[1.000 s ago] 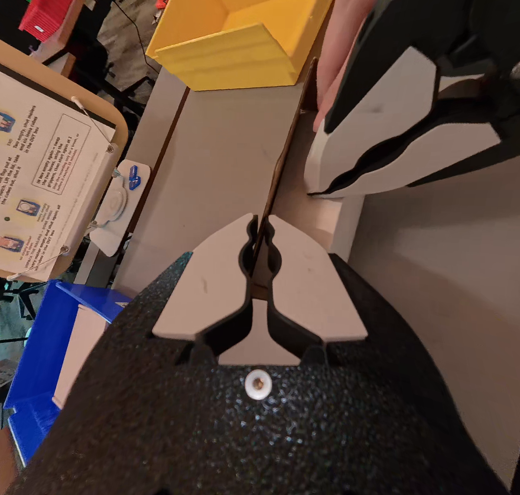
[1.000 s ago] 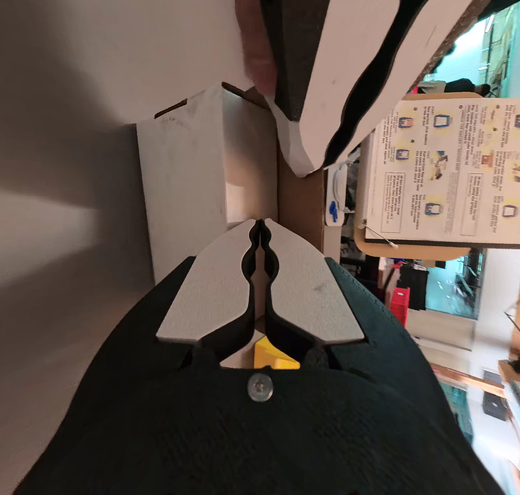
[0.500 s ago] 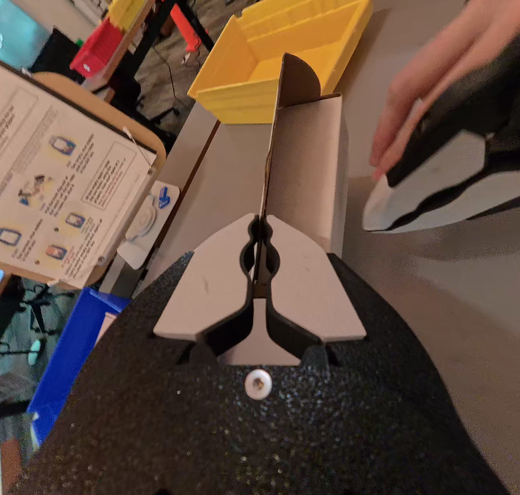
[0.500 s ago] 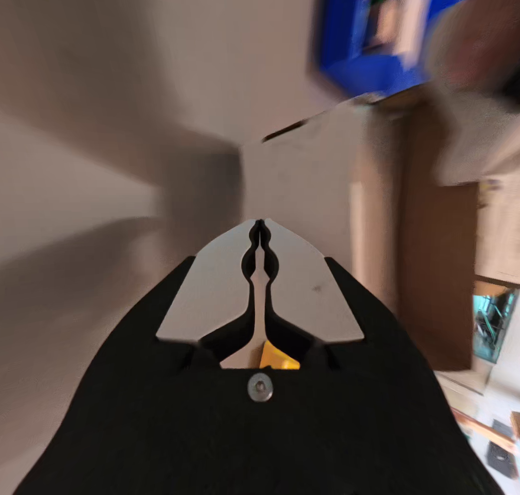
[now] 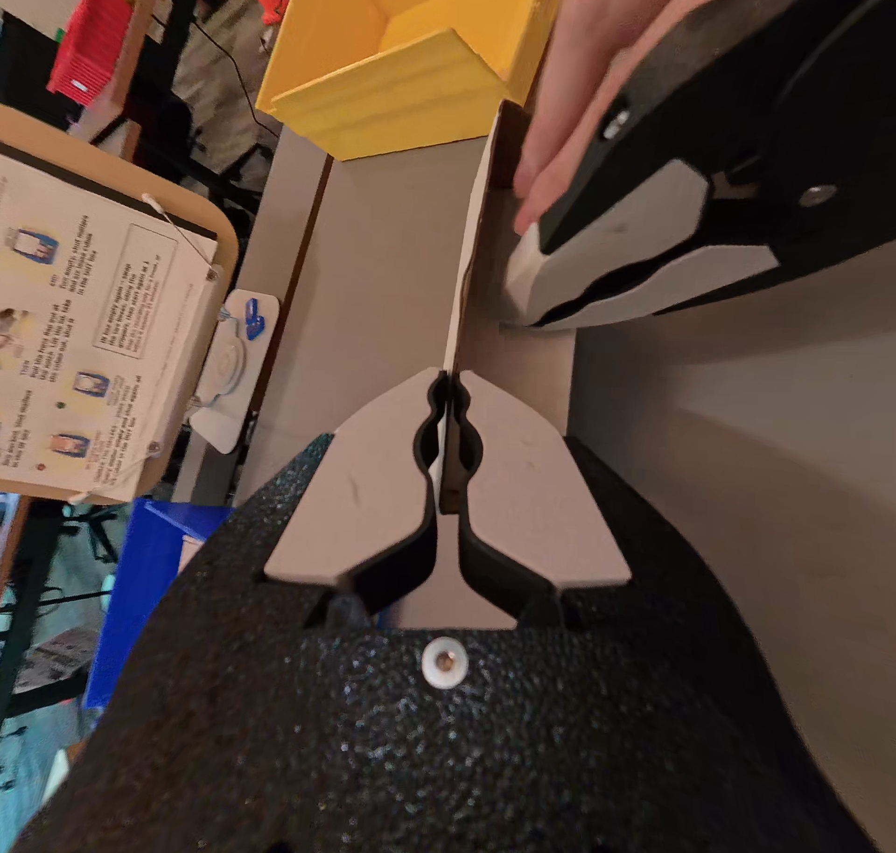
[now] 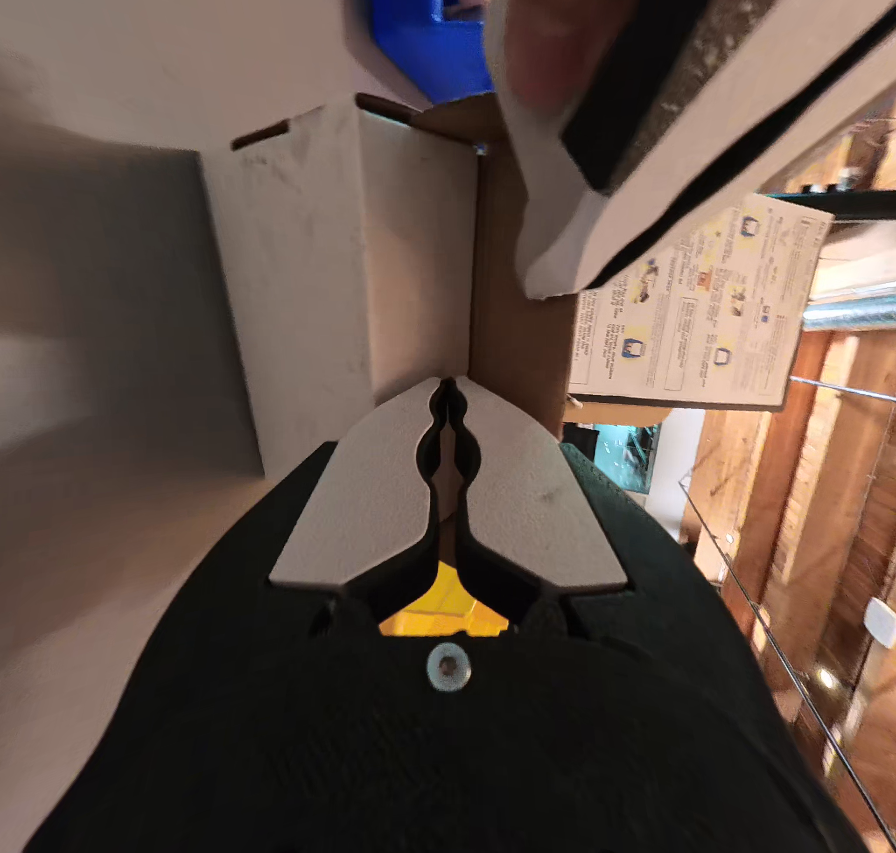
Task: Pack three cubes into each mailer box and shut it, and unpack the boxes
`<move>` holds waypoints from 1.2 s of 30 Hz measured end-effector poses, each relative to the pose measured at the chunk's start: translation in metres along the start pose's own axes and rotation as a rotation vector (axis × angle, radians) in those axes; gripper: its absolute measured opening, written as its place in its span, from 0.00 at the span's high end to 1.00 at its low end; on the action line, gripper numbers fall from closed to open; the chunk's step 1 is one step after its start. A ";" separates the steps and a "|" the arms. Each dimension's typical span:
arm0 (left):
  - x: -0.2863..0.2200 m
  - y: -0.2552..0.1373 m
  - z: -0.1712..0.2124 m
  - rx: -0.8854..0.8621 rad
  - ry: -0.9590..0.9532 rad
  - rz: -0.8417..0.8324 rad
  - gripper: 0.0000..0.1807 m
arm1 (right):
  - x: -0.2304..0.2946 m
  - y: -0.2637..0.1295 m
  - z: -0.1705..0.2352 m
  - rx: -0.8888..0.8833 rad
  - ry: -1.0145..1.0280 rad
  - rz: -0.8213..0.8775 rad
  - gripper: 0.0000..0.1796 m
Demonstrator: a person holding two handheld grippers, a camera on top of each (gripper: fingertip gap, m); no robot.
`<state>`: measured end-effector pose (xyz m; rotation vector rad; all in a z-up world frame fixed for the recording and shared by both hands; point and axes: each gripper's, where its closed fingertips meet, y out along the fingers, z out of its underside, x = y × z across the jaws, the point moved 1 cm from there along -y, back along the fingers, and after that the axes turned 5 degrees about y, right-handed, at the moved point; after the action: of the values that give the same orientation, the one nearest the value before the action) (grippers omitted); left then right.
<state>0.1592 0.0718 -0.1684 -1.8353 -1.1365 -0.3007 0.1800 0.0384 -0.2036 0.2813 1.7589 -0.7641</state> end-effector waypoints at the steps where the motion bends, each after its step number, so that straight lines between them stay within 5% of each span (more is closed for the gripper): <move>1: 0.002 0.001 0.000 0.007 -0.024 0.006 0.99 | 0.003 -0.003 -0.001 0.001 -0.006 -0.034 1.00; 4: 0.021 -0.001 -0.001 0.004 -0.116 -0.043 0.99 | 0.014 -0.011 -0.005 -0.010 -0.027 -0.125 1.00; 7: 0.030 -0.006 -0.005 -0.021 -0.146 -0.004 0.99 | 0.055 -0.019 -0.002 0.005 -0.061 -0.386 1.00; 10: 0.026 -0.012 -0.012 -0.061 -0.042 0.016 0.99 | 0.050 -0.020 0.002 -0.016 -0.138 -0.340 1.00; 15: 0.019 -0.018 -0.020 -0.090 0.053 0.032 0.99 | 0.013 -0.023 -0.002 -0.138 0.157 -0.231 1.00; 23: 0.052 -0.016 -0.018 -0.068 -0.078 0.005 0.98 | 0.061 0.001 0.014 0.003 0.033 -0.383 1.00; 27: 0.091 0.003 -0.008 -0.070 -0.155 -0.067 0.95 | 0.068 -0.001 0.010 -0.013 0.023 -0.425 1.00; 36: 0.117 0.087 0.069 0.231 -0.190 -0.226 0.91 | 0.065 -0.002 0.007 -0.048 0.067 -0.436 1.00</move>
<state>0.2753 0.1816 -0.1845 -1.5590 -1.4523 -0.1182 0.1623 0.0201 -0.2642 -0.1172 1.9254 -1.0282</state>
